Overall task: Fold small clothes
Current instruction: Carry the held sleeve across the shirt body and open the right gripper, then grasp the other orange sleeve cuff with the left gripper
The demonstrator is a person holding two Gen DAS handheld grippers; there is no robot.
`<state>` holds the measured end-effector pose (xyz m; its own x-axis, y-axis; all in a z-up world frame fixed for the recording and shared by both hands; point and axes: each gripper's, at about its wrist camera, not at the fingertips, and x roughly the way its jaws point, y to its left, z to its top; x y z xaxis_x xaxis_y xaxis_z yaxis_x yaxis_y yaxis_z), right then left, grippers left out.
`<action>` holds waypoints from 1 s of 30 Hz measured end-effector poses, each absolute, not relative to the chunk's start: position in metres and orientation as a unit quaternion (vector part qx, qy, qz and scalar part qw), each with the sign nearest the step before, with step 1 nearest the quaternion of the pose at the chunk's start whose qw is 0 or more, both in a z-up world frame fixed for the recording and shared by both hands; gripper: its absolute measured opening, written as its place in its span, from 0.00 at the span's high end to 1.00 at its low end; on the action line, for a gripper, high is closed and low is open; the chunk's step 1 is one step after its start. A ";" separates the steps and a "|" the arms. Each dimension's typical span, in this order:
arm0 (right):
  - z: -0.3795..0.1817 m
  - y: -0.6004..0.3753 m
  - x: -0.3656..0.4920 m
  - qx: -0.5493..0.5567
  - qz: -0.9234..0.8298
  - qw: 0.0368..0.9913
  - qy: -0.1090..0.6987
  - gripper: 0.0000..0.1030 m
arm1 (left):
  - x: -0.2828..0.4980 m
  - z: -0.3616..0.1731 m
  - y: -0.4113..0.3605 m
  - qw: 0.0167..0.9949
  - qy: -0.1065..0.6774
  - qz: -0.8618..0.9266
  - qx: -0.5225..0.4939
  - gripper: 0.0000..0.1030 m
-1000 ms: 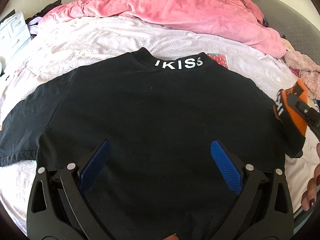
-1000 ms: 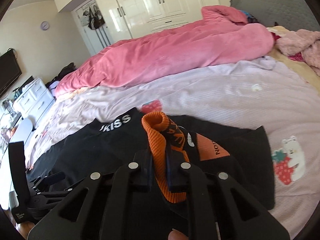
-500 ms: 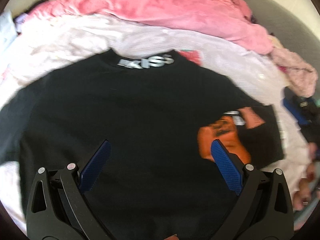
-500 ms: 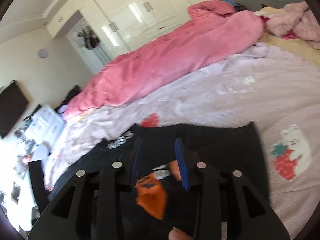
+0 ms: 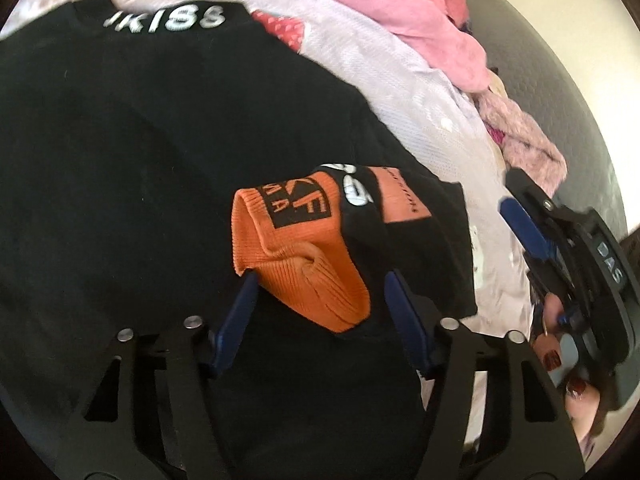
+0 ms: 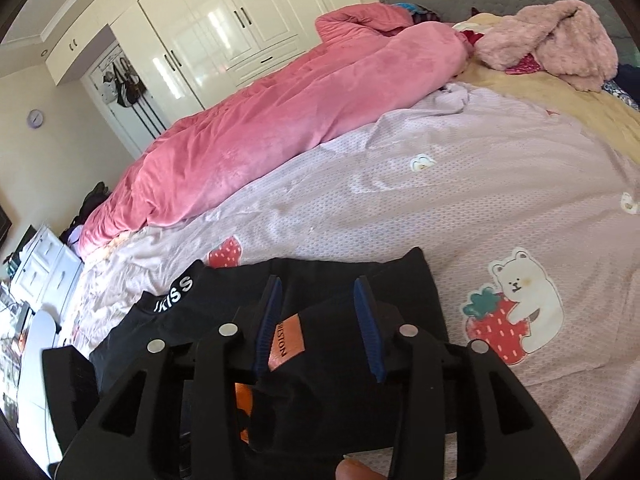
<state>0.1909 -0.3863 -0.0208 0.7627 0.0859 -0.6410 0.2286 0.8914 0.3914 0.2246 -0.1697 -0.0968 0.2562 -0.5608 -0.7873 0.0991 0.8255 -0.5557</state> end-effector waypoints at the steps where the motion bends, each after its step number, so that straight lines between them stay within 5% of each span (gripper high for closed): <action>1: -0.021 -0.386 0.191 0.230 -0.039 0.910 0.342 0.64 | 0.225 -0.099 -0.168 0.767 0.569 -0.212 -0.209 0.53; 3: -0.021 -0.387 0.191 0.232 -0.038 0.910 0.342 0.64 | 0.226 -0.099 -0.165 0.772 0.562 -0.202 -0.218 0.73; 7: -0.021 -0.391 0.190 0.235 -0.041 0.909 0.342 0.64 | 0.227 -0.101 -0.163 0.771 0.558 -0.205 -0.230 0.93; 13: -0.023 -0.400 0.189 0.243 -0.056 0.907 0.339 0.64 | 0.228 -0.079 -0.159 0.785 0.526 -0.229 -0.234 0.96; 25: -0.023 -0.402 0.189 0.242 -0.052 0.907 0.340 0.64 | 0.226 0.043 -0.072 0.889 0.369 -0.193 -0.192 0.97; 30: -0.025 -0.398 0.190 0.235 -0.048 0.907 0.346 0.64 | 0.222 0.045 -0.027 0.904 0.358 -0.150 -0.179 0.97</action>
<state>0.1905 -0.3984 -0.0250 0.7556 0.0759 -0.6506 0.2497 0.8849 0.3933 0.2222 -0.0272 0.0447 0.6990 -0.3995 -0.5930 0.1429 0.8907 -0.4316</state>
